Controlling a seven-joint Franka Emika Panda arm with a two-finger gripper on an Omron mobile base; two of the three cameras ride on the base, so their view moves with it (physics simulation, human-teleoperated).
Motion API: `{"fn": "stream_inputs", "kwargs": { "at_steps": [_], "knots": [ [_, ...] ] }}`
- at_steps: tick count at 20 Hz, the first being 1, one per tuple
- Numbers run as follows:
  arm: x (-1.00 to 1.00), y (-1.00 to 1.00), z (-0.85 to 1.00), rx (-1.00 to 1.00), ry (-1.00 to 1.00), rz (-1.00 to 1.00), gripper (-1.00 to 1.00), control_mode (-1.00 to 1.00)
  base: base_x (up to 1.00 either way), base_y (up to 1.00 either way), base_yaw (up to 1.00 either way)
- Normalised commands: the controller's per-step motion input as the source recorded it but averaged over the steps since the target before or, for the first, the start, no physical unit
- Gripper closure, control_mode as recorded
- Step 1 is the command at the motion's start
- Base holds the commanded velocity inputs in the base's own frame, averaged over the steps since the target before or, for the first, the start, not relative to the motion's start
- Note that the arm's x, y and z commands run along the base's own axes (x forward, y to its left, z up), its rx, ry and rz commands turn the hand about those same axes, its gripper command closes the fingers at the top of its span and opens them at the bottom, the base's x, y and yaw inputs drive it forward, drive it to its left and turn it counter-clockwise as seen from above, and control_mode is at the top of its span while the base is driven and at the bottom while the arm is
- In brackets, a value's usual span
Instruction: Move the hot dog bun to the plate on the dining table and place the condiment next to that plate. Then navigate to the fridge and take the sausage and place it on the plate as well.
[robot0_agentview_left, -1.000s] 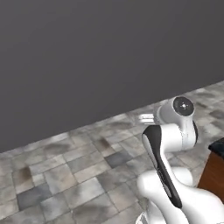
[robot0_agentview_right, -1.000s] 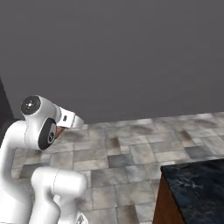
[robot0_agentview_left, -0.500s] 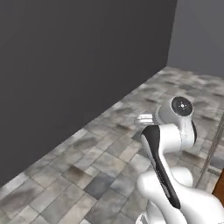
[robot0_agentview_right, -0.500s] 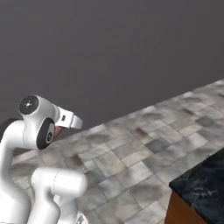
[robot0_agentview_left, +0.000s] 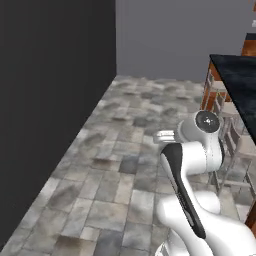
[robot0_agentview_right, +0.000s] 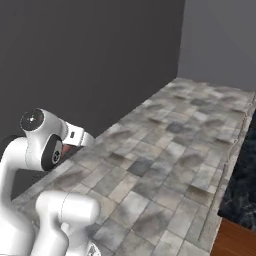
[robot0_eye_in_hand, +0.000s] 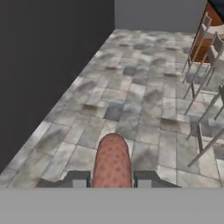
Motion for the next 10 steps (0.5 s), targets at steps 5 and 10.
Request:
{"fn": "stream_inputs", "kwargs": {
  "at_steps": [5,10],
  "knots": [
    [0.0,0.0,0.0,0.0,0.0,0.0,1.0,1.0,0.79,0.36,-0.68],
    [0.0,0.0,0.0,0.0,0.0,0.0,1.0,1.0,0.87,0.3,-0.66]
  ]
}}
